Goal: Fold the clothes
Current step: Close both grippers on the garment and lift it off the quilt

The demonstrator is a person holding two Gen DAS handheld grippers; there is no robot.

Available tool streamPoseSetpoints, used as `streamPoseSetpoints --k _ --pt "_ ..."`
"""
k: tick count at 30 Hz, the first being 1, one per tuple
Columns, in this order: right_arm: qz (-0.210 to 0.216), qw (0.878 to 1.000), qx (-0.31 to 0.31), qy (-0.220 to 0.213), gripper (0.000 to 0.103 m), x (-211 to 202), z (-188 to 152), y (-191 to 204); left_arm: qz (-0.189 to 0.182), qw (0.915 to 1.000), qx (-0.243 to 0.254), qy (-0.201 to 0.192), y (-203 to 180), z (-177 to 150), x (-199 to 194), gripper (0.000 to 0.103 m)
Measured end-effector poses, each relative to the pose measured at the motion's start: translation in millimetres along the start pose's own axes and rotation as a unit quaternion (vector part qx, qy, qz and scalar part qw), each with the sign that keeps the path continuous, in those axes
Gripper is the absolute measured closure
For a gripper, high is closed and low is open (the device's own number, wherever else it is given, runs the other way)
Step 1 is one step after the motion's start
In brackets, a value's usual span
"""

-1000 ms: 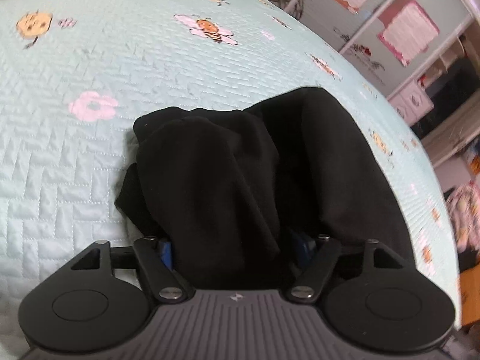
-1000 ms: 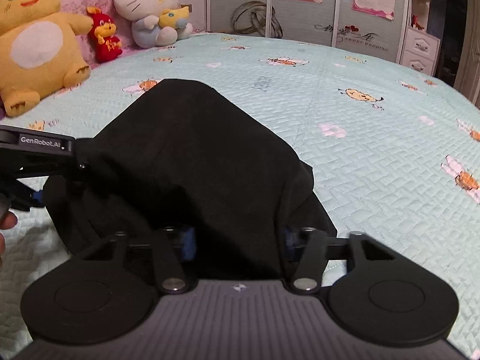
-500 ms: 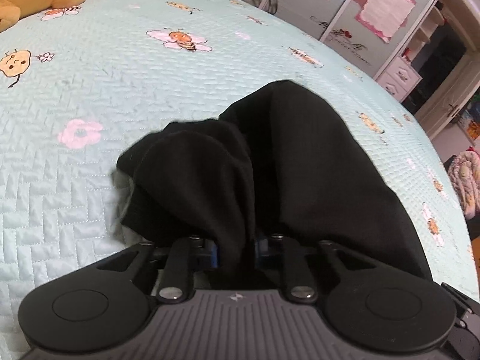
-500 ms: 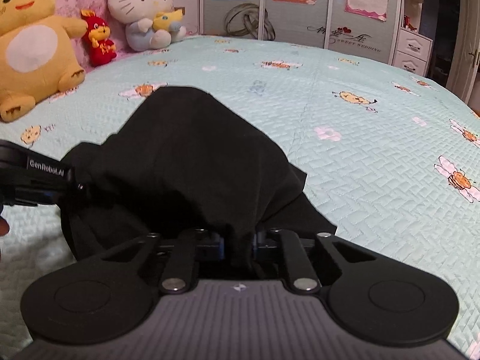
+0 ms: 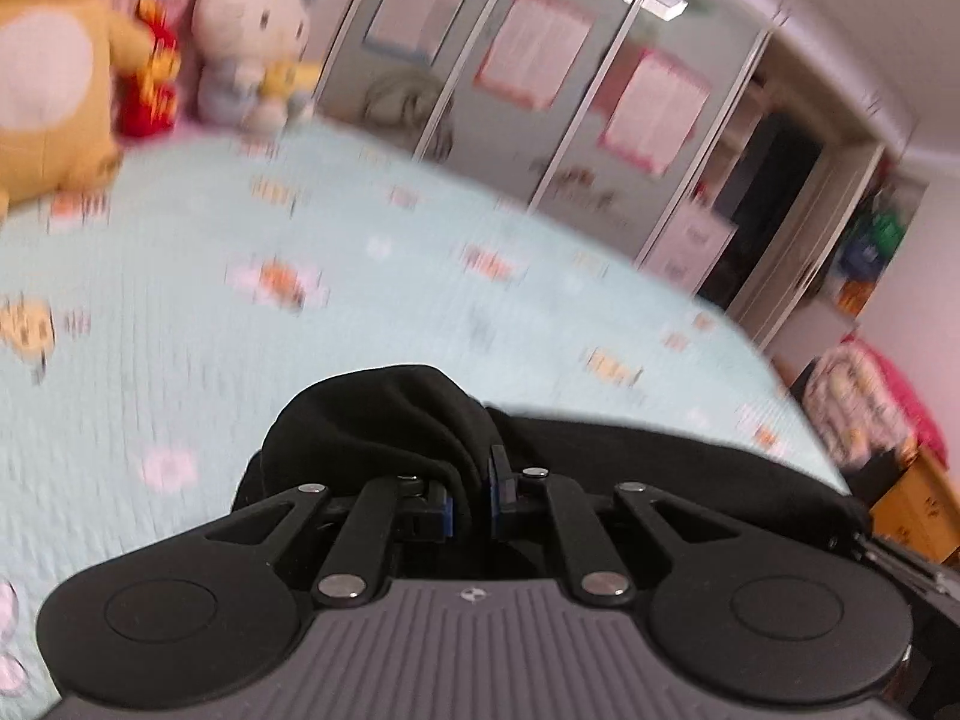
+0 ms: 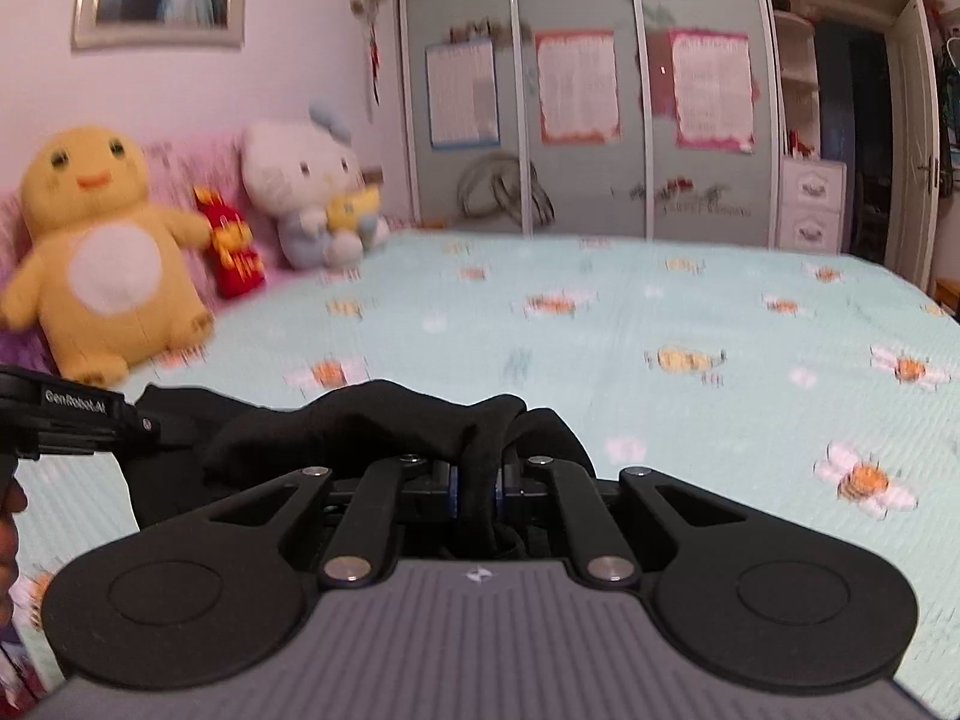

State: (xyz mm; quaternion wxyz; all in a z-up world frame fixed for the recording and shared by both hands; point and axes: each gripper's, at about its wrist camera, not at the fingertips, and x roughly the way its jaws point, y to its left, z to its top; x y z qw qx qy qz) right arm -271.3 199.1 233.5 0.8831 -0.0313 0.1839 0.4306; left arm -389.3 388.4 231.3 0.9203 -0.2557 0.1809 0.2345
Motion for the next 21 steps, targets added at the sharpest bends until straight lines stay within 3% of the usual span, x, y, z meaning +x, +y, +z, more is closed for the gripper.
streamPoseSetpoints --k 4,10,15,21 --pt "0.022 0.998 -0.006 -0.051 0.094 -41.3 36.4 0.8 -0.025 0.9979 0.032 -0.049 -28.9 32.8 -48.8 0.095" --pt "-0.011 0.99 -0.028 -0.139 0.094 -101.2 91.4 -10.1 -0.079 0.9894 0.079 -0.092 -84.7 74.0 -98.5 0.095" --pt "-0.066 0.974 -0.075 -0.203 0.094 -156.5 131.9 -22.0 -0.122 0.978 0.116 -0.122 -142.9 94.0 -116.3 0.095" --pt "-0.148 0.952 -0.134 -0.233 0.094 -195.9 165.8 -53.5 -0.151 0.9716 0.144 -0.112 -210.1 109.6 -95.3 0.095"
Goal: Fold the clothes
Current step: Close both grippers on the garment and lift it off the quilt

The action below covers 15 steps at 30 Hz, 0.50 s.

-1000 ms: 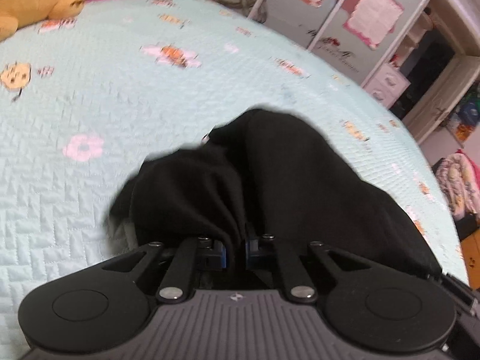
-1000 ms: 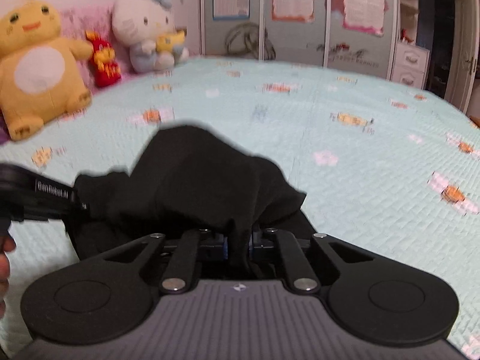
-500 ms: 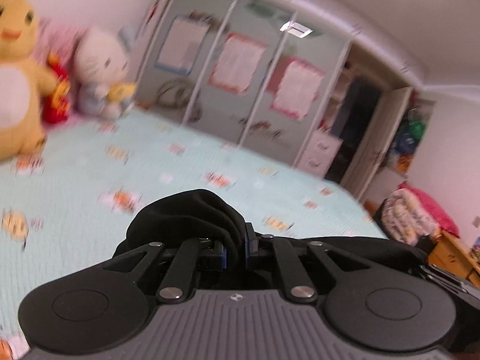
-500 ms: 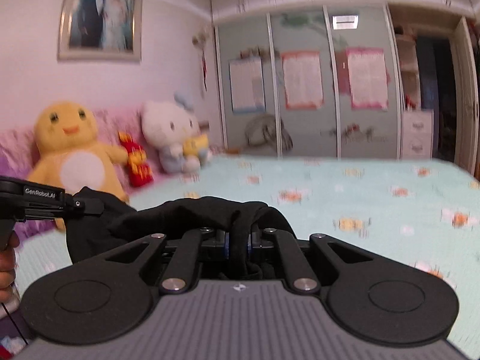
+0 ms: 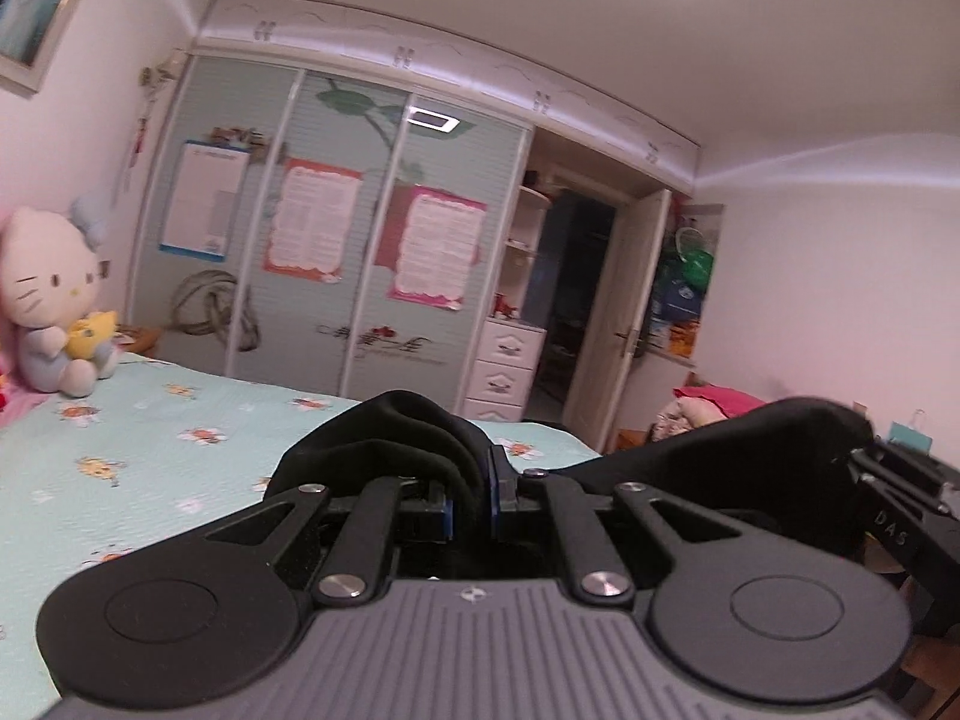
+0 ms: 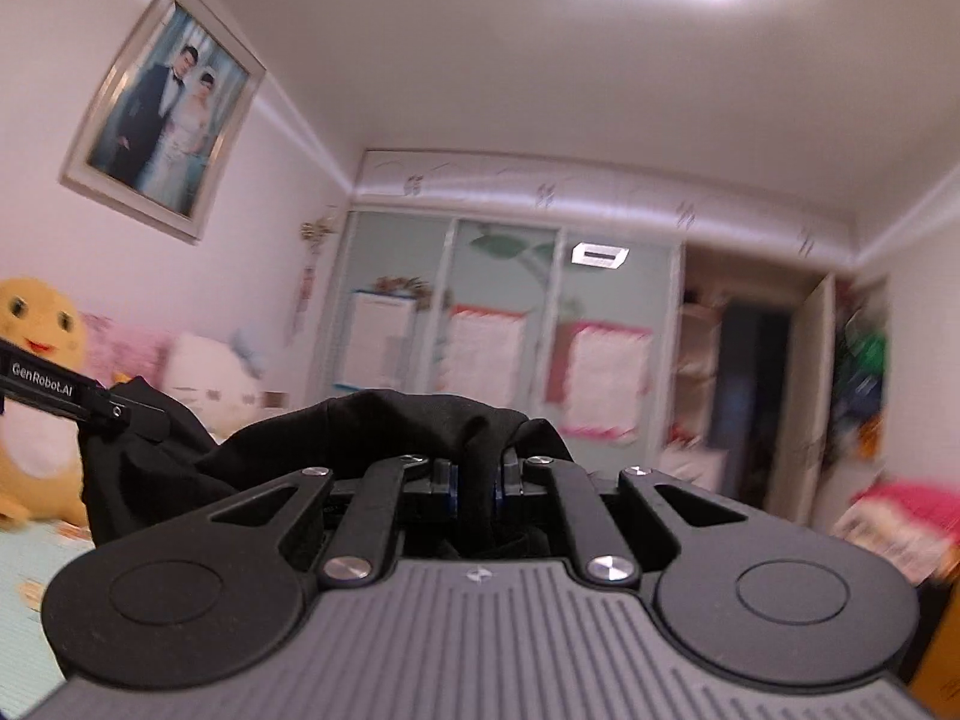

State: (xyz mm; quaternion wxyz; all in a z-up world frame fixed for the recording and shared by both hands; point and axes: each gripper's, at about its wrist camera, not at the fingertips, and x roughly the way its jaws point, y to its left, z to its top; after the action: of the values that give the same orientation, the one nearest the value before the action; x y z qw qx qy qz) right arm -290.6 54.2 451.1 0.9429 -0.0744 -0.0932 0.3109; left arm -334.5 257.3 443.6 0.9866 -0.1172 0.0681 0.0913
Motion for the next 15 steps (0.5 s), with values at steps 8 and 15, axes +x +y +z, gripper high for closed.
streamPoseSetpoints --k 8,15 --pt "-0.064 0.997 0.018 0.046 0.094 9.0 -47.3 -65.9 -0.022 0.9975 0.002 0.066 -39.4 -35.5 78.3 0.095" --pt "-0.016 0.977 0.112 0.181 0.093 43.3 -168.9 -75.3 0.05 0.9896 0.015 0.134 -5.0 -113.0 125.8 0.095"
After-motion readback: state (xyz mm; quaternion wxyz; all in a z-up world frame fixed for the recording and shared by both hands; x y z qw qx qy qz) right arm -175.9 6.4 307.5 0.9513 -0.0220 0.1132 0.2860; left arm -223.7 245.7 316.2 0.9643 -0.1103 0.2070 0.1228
